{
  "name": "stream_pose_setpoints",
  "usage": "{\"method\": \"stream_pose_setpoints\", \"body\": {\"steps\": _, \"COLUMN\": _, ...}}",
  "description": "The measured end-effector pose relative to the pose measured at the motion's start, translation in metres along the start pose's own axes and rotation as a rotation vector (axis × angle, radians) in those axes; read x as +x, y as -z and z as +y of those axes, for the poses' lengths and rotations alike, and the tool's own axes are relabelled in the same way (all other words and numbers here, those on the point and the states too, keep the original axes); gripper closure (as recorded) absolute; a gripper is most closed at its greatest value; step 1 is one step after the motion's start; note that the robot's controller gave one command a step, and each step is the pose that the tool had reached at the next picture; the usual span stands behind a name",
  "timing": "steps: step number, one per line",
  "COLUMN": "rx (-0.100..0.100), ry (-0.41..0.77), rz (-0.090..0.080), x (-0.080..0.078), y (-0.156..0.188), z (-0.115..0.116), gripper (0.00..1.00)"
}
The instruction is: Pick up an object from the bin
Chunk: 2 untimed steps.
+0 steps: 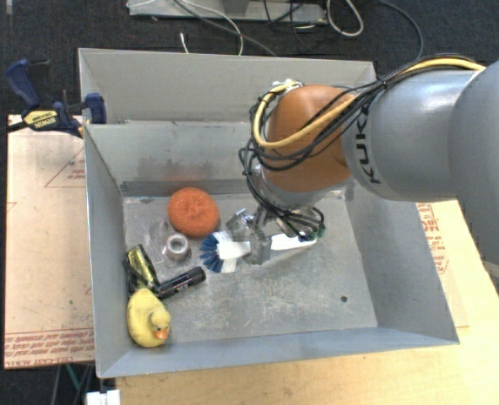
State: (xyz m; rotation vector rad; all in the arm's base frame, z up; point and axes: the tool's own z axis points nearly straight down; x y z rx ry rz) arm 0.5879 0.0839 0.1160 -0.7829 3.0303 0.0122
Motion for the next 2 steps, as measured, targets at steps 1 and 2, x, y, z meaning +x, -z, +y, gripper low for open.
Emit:
{"method": "stream_pose_setpoints", "body": {"steps": 1, "rx": -0.001, "ry": -0.001, "rz": 0.002, "x": 0.0, "y": 0.023, "z": 0.001, "gripper": 1.0}}
{"method": "stream_pose_setpoints", "body": {"steps": 2, "rx": 0.0, "ry": -0.001, "rz": -0.002, "x": -0.001, "y": 0.045, "z": 0.0, "gripper": 1.0}}
